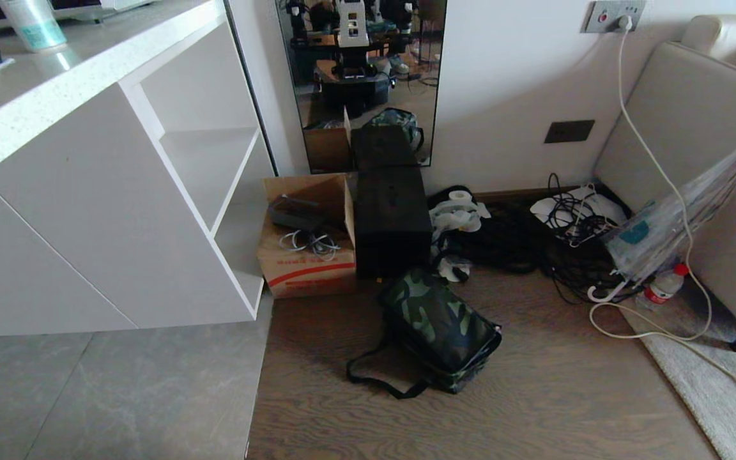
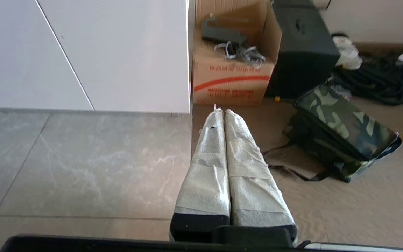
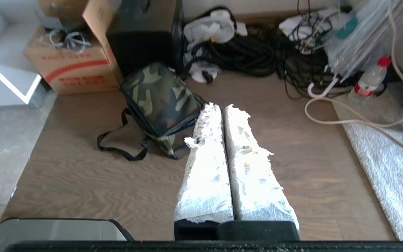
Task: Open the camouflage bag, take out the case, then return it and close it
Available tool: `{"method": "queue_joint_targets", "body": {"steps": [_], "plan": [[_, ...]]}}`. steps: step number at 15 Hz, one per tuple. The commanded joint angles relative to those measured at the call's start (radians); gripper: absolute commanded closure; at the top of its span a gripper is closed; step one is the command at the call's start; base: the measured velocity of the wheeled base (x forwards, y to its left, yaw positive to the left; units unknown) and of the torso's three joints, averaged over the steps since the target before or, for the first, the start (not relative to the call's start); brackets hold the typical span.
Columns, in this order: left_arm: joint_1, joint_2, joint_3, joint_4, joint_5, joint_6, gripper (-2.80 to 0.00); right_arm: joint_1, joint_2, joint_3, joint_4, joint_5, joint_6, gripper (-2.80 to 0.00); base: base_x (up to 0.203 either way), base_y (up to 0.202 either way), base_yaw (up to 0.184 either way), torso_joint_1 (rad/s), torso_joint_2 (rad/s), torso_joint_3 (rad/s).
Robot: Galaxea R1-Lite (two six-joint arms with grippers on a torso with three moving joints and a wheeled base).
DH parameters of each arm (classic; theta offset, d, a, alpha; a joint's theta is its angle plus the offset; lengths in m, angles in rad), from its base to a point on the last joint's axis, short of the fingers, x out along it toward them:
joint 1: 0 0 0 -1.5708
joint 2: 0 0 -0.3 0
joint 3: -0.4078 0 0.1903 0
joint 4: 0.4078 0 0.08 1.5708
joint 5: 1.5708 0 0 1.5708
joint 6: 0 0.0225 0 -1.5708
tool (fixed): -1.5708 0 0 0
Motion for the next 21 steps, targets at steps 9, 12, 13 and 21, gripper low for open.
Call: {"method": "queue_joint_targets", "body": {"steps": [9, 12, 13, 21], "plan": [[0.000, 0.000, 0.001, 0.000, 0.000, -0.001, 0.00, 0.000, 0.002, 0.000, 0.000, 0.000, -0.001, 0.00, 0.000, 0.000, 0.000, 0.001, 0.00, 0.205], [0.000, 0.000, 0.000, -0.002, 0.000, -0.001, 0.00, 0.000, 0.002, 0.000, 0.000, 0.000, -0.001, 0.00, 0.000, 0.000, 0.000, 0.002, 0.00, 0.203], [0.000, 0.000, 0.001, -0.002, 0.000, -0.001, 0.00, 0.000, 0.002, 0.000, 0.000, 0.000, -0.001, 0.00, 0.000, 0.000, 0.000, -0.002, 0.00, 0.207], [-0.001, 0.000, 0.002, -0.005, 0.000, 0.001, 0.00, 0.000, 0.002, 0.000, 0.000, 0.000, -0.001, 0.00, 0.000, 0.000, 0.000, 0.003, 0.00, 0.128]]}}
